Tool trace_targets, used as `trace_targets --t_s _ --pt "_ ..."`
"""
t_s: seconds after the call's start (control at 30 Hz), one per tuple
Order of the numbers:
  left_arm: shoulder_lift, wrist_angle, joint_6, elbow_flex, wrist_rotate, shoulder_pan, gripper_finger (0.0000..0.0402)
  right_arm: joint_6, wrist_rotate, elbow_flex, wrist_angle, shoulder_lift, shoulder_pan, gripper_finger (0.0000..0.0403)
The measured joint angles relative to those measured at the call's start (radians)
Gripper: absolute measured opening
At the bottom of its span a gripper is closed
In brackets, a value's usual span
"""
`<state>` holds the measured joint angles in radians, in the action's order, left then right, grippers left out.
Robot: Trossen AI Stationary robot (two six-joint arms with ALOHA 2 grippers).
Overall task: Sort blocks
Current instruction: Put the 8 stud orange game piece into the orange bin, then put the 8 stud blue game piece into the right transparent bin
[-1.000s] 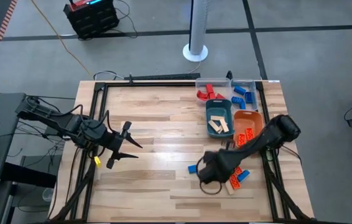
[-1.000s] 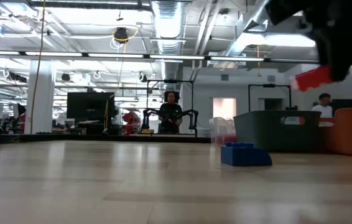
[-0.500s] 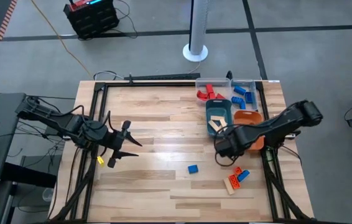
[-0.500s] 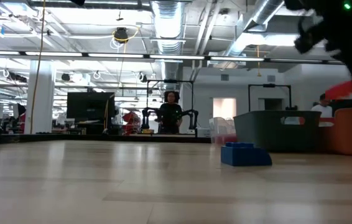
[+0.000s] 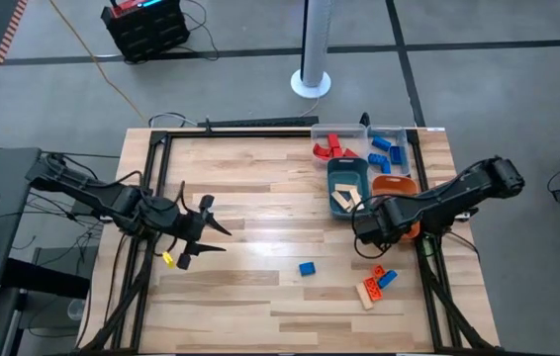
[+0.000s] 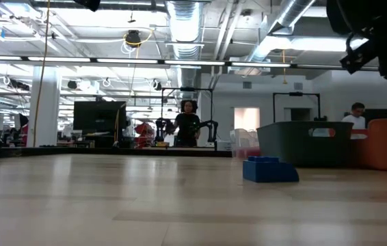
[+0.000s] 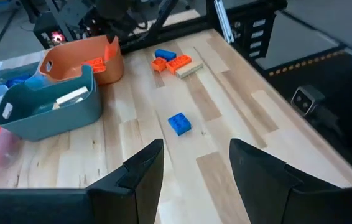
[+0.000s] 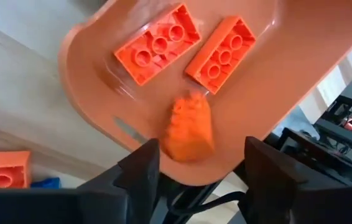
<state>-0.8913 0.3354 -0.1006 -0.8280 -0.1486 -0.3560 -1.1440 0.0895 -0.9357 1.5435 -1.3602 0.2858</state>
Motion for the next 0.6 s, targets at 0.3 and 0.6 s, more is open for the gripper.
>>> trace_targets --t_s 0.3,0.6 --pt "-0.029 -0.044 -0.045 0.000 -0.094 0.002 0.0179 0.094 0.013 -0.140 -0.086 -0.013 0.153 0.0235" --pt "-0.083 -0.063 -0.037 0.000 -0.100 0.002 0.0179 0.355 0.043 -0.178 -0.252 -0.167 0.477 0.0219"
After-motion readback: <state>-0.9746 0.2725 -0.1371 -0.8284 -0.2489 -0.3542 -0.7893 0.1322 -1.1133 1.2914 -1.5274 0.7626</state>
